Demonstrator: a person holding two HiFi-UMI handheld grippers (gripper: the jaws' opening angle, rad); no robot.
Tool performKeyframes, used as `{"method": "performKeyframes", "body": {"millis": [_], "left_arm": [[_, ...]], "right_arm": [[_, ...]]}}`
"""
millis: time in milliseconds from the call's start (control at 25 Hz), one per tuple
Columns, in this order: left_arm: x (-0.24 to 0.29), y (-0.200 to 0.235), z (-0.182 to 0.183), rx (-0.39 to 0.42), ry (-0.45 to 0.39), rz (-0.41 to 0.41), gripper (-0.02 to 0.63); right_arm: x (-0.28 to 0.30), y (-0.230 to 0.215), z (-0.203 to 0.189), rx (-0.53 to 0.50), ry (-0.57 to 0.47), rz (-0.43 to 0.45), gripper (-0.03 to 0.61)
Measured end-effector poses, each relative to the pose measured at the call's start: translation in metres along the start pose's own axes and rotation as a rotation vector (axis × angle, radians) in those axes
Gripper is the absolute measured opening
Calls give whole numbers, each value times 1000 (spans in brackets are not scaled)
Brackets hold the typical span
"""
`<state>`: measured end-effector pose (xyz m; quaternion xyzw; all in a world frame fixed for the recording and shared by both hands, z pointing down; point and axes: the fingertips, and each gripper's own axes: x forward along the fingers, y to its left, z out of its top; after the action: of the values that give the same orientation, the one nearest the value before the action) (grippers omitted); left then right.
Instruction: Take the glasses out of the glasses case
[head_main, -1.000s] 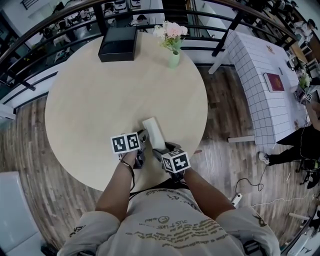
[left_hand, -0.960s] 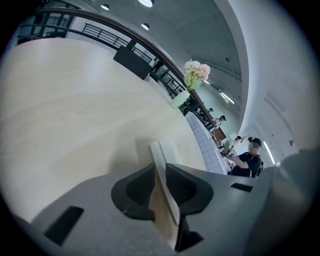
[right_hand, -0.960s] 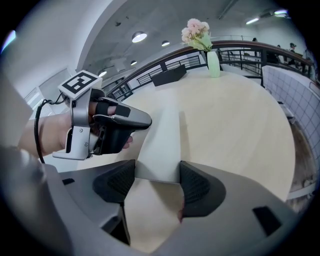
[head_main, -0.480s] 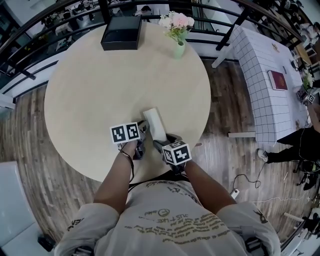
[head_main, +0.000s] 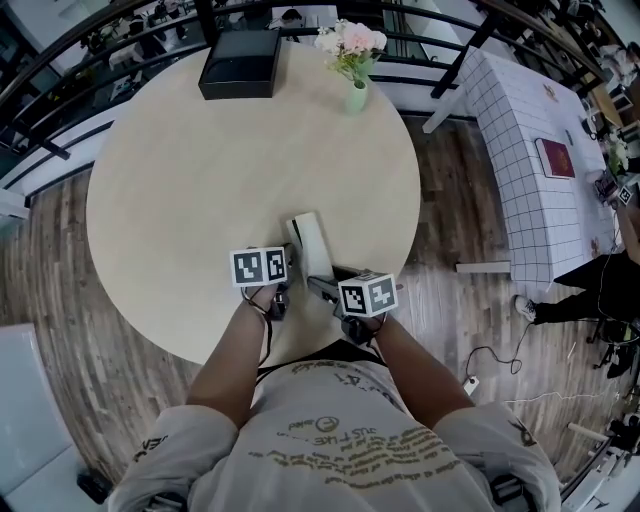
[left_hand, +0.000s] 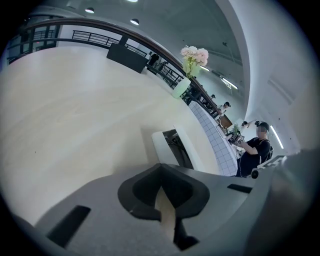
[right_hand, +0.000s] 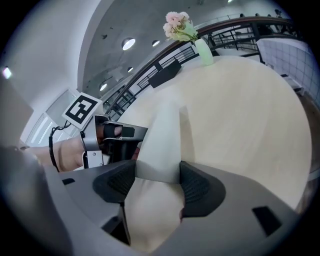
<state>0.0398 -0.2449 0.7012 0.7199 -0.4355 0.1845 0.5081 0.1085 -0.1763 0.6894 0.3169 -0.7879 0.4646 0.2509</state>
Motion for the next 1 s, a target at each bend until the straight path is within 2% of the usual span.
{"method": "performKeyframes", "body": {"millis": [120,280,360,520,800,880,1000], "left_arm": [[0,-1,0,4,1,2,14],[1,-2,0,-4,3,-7,14],[1,-1,0,-20,3,-12,14],[-2,-2,0,-22,-1,-16,14],[-7,-31,5,44,-13,-76,14],[-7,-38,3,58,-8,-90,14],[-8,-40,3,54,-9,-98,14]], "right_arm": [[-1,-1,1,19,12,16,281],[-4,-7,3,-142,-14,-119,281],[-5,-7,5,-194,-37,-159,281],[-6,-4,5,-82,-67,-88,281],[-9,3,8,62,-85,40,281],[-10,4,10,71,-99,47,281],[-12,4,13,29,-121,21,281]]}}
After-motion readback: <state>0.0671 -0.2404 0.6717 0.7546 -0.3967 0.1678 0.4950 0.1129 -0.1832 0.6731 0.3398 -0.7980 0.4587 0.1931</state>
